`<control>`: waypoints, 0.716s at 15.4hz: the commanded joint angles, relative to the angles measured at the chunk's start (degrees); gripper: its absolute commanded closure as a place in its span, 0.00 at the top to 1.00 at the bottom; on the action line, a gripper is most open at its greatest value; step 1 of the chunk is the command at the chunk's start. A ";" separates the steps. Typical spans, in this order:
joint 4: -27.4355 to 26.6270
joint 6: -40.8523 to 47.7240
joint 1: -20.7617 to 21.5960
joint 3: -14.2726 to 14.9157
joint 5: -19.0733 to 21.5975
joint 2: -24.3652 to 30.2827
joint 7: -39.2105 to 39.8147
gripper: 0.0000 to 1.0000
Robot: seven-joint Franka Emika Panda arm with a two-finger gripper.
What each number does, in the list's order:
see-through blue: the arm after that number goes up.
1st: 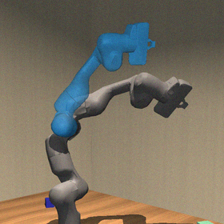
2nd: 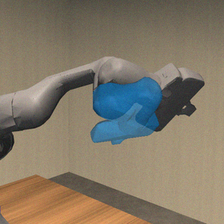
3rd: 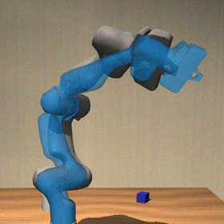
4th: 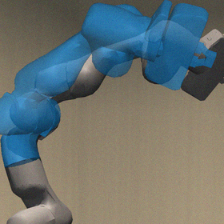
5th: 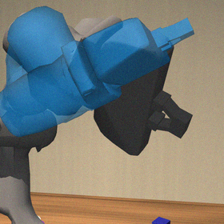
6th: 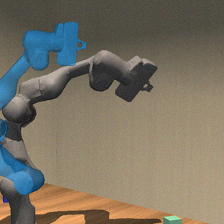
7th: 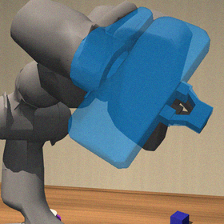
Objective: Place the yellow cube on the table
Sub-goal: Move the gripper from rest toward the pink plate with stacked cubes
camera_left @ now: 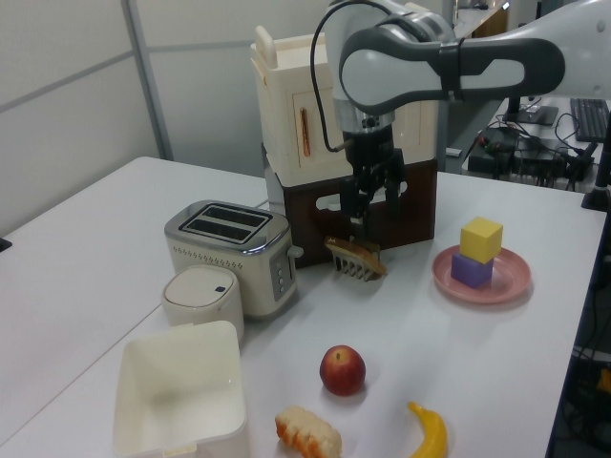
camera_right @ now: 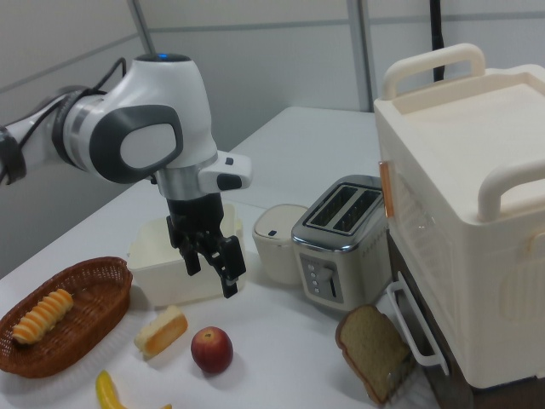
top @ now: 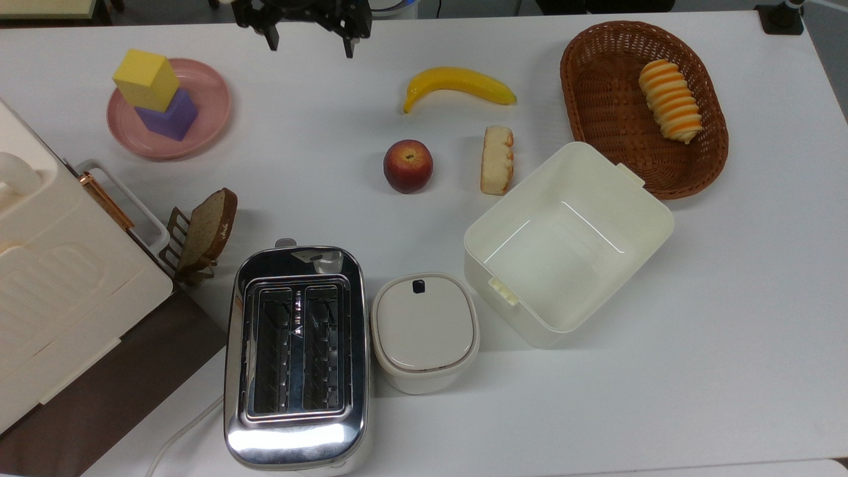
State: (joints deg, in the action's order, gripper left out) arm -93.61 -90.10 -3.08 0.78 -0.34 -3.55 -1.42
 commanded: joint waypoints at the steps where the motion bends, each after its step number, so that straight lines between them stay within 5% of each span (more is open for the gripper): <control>1: -1.48 -1.64 4.56 0.01 -3.25 -3.13 1.25 1.00; 11: -13.35 -16.15 10.64 0.10 -3.26 -6.82 1.16 1.00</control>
State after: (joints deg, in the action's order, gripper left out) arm -103.18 -102.41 6.02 0.56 -2.80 -11.34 -0.94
